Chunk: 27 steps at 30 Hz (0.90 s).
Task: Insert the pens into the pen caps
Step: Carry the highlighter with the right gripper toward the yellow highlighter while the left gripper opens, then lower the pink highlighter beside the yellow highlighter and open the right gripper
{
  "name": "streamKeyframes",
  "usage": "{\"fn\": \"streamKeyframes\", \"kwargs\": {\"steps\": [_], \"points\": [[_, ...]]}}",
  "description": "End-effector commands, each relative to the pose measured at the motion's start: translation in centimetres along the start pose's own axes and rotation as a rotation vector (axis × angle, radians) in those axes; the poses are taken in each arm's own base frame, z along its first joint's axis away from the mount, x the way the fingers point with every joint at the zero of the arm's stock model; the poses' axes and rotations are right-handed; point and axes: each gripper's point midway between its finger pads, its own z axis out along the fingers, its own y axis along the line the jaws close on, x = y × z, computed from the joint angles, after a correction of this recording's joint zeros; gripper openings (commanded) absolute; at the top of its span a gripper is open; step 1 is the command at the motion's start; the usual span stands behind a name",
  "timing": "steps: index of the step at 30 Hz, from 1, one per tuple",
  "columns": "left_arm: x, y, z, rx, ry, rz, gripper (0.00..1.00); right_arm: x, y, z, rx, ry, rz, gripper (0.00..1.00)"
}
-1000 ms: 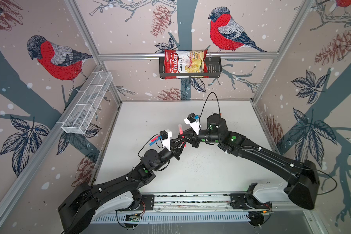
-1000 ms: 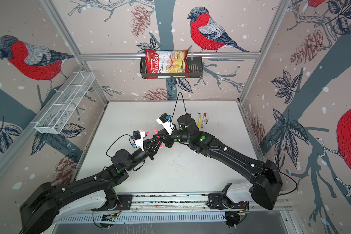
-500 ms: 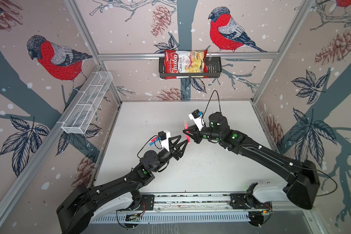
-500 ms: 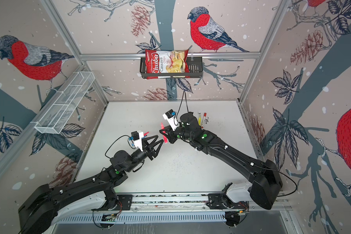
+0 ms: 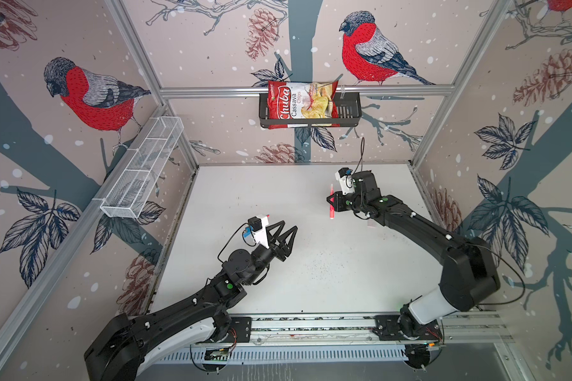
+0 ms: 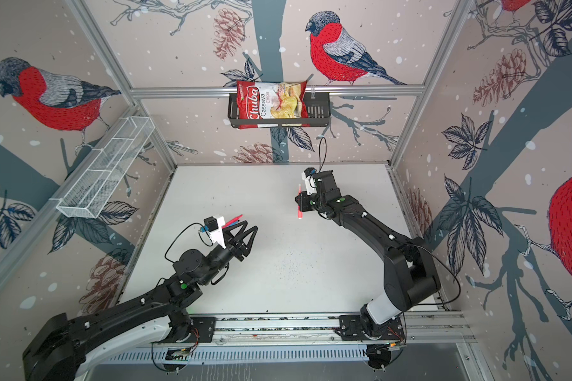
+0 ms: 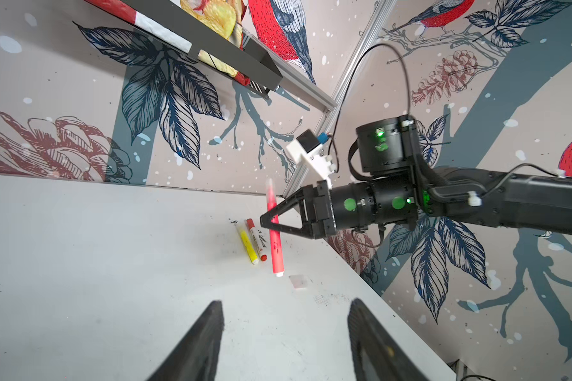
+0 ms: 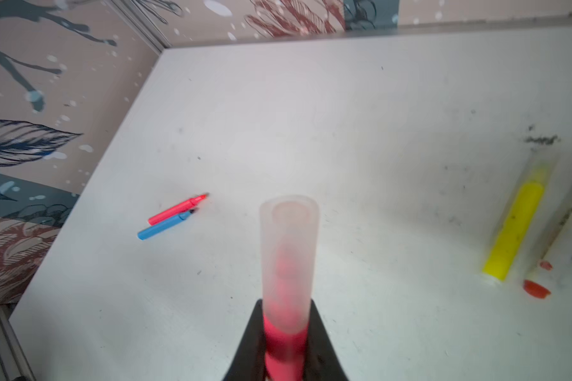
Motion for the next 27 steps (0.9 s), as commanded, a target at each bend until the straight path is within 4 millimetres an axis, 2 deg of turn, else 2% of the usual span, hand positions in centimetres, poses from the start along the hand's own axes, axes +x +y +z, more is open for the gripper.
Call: {"fn": "streamKeyframes", "kwargs": {"steps": [1, 6, 16, 20, 27], "points": [[-0.2, 0.5, -0.2, -0.028, -0.01, 0.007, 0.61, 1.4, -3.0, 1.9, 0.064, 0.095, 0.061, 0.07], [-0.2, 0.6, -0.2, -0.035, -0.006, 0.004, 0.61, 1.5, -6.6, 5.0, 0.169, 0.163, 0.097, 0.07], [-0.4, 0.7, -0.7, -0.044, -0.008, 0.011, 0.61, 0.2, -11.1, 9.7, 0.26, 0.223, 0.158, 0.07], [-0.4, 1.0, -1.1, -0.054, -0.011, 0.011, 0.61, 0.1, -12.9, 10.7, 0.313, 0.245, 0.17, 0.09], [-0.5, 1.2, -1.5, -0.064, -0.021, 0.011, 0.61, 0.7, -16.2, 11.2, 0.403, 0.278, 0.174, 0.13]]}}
